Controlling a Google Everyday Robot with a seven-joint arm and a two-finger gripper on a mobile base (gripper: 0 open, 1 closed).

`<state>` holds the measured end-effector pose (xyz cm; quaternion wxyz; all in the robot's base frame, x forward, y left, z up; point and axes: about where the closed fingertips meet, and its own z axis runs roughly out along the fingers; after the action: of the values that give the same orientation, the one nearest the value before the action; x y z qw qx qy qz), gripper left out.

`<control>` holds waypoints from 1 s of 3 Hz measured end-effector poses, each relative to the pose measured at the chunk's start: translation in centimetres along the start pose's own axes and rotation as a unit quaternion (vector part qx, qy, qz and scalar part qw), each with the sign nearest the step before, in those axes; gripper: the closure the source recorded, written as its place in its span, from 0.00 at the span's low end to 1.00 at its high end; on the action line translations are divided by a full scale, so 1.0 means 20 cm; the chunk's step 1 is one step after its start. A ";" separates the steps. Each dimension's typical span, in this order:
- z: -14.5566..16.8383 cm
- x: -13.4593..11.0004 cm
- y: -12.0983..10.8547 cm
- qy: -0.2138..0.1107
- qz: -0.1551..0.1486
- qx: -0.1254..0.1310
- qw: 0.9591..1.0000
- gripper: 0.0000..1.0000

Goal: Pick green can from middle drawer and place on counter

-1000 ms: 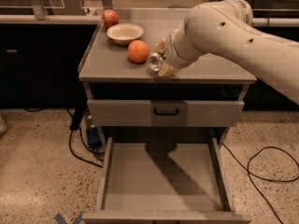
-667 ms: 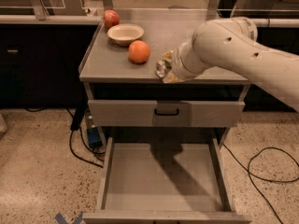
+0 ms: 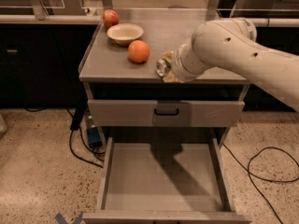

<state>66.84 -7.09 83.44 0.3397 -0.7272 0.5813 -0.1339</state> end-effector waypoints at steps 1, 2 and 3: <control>0.00 0.00 0.00 0.000 0.000 0.000 1.000 0.49; 0.00 0.00 0.00 0.000 0.000 0.000 1.000 0.26; 0.00 0.00 0.00 0.000 0.000 0.000 1.000 0.03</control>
Offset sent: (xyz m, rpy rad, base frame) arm 0.0000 0.0000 0.0000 0.0000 0.0000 0.0000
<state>66.84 -7.09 83.44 0.3396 -0.7272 0.5813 -0.1338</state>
